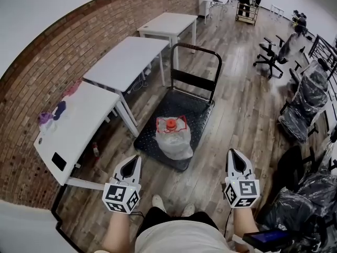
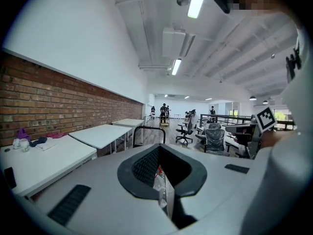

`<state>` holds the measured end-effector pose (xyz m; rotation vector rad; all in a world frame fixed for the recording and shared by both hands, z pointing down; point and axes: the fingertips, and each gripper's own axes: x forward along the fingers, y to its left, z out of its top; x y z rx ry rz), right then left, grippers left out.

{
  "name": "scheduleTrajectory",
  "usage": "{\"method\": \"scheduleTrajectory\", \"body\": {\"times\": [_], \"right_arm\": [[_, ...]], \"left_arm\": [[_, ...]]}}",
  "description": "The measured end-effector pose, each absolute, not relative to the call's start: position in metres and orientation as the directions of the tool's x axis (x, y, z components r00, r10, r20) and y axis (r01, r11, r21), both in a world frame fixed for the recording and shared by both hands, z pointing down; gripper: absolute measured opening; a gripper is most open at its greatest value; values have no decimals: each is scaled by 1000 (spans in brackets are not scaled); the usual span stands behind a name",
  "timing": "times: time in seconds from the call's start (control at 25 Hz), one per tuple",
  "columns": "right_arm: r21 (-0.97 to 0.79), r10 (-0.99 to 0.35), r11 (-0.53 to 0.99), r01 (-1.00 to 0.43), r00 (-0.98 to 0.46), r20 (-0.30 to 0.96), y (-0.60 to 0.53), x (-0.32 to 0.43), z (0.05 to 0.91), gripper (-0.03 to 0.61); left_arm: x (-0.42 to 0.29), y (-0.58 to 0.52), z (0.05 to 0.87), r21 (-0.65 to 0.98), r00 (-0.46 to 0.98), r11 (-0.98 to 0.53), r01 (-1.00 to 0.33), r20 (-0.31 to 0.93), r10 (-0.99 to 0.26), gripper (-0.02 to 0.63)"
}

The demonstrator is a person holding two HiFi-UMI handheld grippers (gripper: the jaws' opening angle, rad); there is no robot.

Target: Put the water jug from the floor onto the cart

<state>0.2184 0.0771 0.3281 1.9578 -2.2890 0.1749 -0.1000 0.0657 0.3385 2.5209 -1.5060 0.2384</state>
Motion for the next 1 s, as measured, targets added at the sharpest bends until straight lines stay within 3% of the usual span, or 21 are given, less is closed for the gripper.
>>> {"method": "scheduleTrajectory", "body": {"times": [0.24, 0.68, 1.0], "right_arm": [[4, -978, 138, -990, -136, 158, 77, 220, 315, 3], [67, -961, 229, -971, -215, 172, 50, 124, 303, 3], [81, -960, 228, -970, -211, 183, 50, 107, 304, 3]], "left_arm": [[-97, 60, 328, 70, 496, -493, -867, 206, -844, 0], [-183, 49, 318, 117, 459, -444, -888, 162, -874, 0], [-195, 44, 321, 120, 477, -462, -879, 154, -866, 0]]}}
